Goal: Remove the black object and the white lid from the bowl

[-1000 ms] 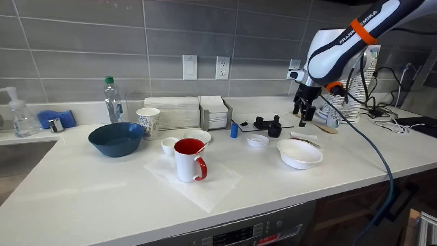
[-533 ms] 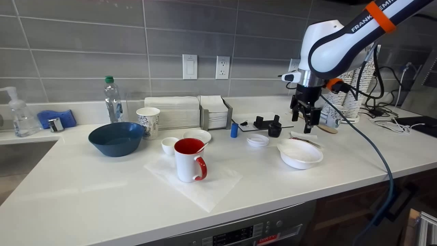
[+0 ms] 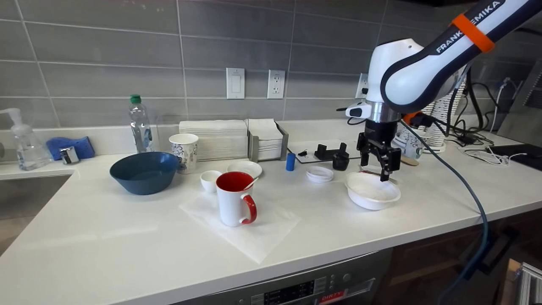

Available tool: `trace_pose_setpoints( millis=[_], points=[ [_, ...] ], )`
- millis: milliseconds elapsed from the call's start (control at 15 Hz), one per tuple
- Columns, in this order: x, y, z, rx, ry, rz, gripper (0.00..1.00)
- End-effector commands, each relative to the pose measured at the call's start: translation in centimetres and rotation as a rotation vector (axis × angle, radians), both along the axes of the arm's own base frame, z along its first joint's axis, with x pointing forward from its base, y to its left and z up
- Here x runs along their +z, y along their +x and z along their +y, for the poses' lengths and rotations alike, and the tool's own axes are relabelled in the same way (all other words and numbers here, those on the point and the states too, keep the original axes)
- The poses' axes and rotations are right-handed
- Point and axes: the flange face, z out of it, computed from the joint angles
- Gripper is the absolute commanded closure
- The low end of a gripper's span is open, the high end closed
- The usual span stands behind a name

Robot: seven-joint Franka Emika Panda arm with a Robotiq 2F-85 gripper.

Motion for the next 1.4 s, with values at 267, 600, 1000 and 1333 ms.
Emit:
trace_pose_setpoints(
  millis=[267, 600, 1000, 1333],
  points=[
    [-1.1, 0.1, -0.4, 0.062, 0.022, -0.057, 0.32],
    [-2.5, 0.4, -0.3, 0.085, 0.032, -0.072, 0.62],
    [-4.3, 0.7, -0.3, 0.101, 0.025, -0.101, 0.67],
    [-5.6, 0.9, 0.1, 0.113, 0.026, -0.119, 0.76]
  ],
)
